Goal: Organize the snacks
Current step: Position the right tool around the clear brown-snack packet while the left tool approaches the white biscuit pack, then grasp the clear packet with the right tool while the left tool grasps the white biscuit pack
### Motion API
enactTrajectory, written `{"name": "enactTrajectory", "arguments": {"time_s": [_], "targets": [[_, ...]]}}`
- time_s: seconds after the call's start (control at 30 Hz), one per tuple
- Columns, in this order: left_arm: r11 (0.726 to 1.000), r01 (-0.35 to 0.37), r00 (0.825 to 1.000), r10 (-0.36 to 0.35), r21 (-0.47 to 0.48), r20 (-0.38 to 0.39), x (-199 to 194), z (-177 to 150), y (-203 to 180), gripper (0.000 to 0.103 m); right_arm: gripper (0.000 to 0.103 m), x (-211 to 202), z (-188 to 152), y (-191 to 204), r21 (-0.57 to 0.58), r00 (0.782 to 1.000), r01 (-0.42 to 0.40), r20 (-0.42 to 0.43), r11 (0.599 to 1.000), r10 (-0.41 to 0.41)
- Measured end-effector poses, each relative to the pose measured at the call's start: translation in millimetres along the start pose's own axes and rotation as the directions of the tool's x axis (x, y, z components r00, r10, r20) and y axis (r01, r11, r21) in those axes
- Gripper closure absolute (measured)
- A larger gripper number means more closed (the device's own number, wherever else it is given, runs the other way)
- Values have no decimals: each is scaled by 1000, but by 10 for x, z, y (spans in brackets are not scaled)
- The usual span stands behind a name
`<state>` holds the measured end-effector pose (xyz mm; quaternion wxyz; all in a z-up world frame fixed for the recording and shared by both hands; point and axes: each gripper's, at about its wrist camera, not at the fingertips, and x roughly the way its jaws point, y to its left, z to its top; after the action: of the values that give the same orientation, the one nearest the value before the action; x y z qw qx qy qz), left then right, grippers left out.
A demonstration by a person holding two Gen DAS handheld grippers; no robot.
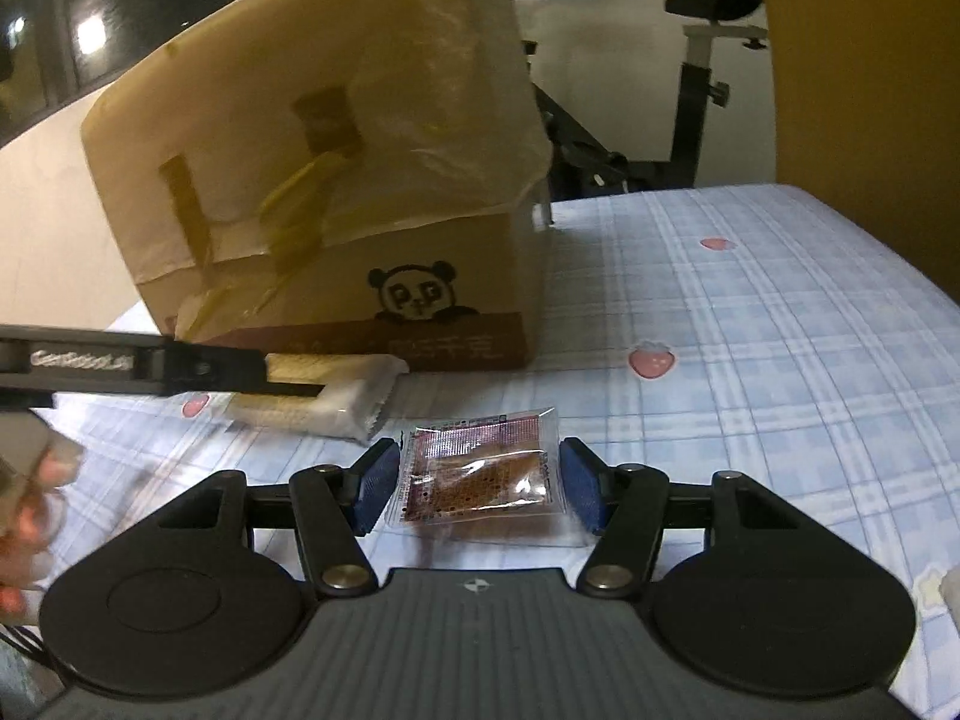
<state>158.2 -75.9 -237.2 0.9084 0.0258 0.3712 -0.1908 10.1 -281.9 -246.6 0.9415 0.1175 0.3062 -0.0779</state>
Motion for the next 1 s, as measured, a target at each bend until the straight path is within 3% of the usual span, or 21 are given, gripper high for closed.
{"name": "enactTrajectory", "arguments": {"time_s": [0.2,0.43,0.53,0.67,0.77,1.0], "targets": [[999,-52,999,53,14,-10,218,97,-137,11,42,-33,-9,-36,24,1000,-24,-2,999,24],[995,-65,996,69,72,-55,409,40,-314,10,42,-42,-7,-71,49,999,-41,-1,998,41],[992,-77,997,79,100,-20,459,-1,-366,7,42,-34,2,-74,55,999,-46,-2,997,46],[993,-73,997,75,93,-21,472,-27,-354,7,42,-21,8,-81,59,999,-52,-6,997,52],[994,-58,998,59,96,-1,441,-59,-316,15,42,-16,11,-82,63,998,-54,-10,997,54],[993,-67,998,66,97,10,213,-266,-132,16,42,-20,12,-90,69,998,-55,-10,996,56]]}}
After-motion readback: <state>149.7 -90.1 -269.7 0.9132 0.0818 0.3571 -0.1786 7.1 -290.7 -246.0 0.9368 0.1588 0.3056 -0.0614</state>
